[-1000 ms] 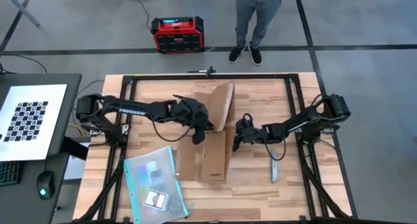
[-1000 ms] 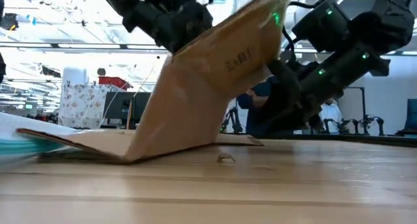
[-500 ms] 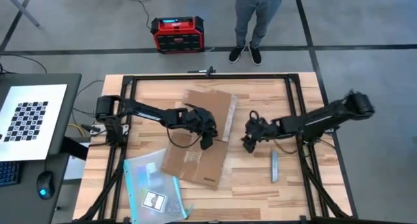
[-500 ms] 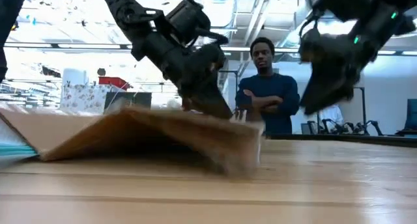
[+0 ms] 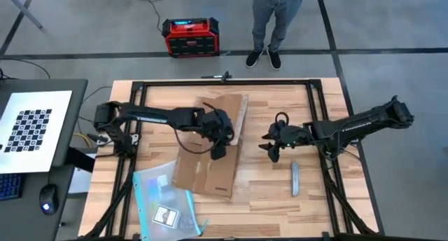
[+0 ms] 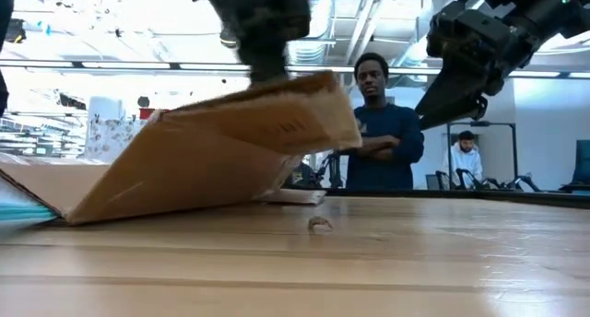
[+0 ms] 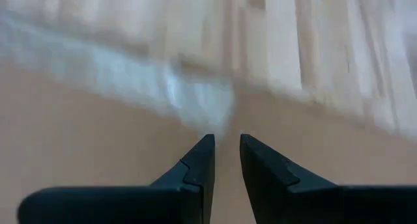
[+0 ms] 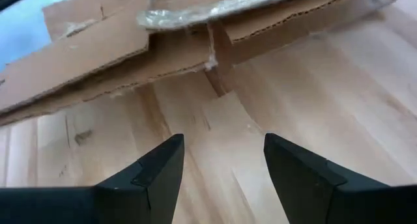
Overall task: Unpack boxes
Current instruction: Break down the cardboard box until it is fully flat
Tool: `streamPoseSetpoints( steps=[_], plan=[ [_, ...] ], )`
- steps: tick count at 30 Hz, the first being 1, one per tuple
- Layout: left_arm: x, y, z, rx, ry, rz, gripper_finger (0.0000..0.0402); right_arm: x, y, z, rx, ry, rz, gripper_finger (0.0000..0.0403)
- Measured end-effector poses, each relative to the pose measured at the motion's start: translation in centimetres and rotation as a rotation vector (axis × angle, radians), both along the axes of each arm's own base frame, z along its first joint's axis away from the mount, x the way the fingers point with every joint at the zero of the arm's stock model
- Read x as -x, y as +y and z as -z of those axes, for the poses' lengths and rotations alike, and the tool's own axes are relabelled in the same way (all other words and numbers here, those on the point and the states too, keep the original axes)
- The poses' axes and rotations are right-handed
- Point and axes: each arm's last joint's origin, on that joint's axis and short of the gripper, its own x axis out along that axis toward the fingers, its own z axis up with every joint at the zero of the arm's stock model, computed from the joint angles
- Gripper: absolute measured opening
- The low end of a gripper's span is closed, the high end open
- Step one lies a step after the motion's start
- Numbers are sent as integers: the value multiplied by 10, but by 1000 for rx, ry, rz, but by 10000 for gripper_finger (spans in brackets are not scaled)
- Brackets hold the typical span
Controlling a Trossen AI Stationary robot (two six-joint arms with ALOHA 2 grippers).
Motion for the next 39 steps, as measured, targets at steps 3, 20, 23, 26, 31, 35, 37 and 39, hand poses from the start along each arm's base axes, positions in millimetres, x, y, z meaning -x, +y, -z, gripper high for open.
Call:
streamPoseSetpoints(
  steps=[3, 20, 23, 26, 31, 35, 37, 39],
  plan=[
    [21, -7, 3, -32, 190, -10, 56, -1, 1, 2, 10, 10, -9, 204],
    [11, -14, 85, 61, -137, -146, 56, -2, 4, 11, 26, 79, -32, 204],
    [-5, -13, 107, 81, -158, -165, 56, -3, 4, 11, 25, 72, -32, 205],
    [-23, -12, 122, 102, -158, -186, 56, -4, 4, 10, 23, 58, -32, 204],
    [-42, -11, 139, 132, -157, -222, 56, -15, 4, 1, 89, -73, -72, 205],
    [-47, -17, 139, 142, -154, -203, 56, -30, -3, 16, 159, -47, -68, 204],
    [-46, -21, 134, 129, -158, -172, 56, -39, -10, 27, 184, -26, -51, 204],
    [-45, -22, 127, 123, -171, -154, 56, -47, -19, 41, 192, 3, -21, 204]
  ],
)
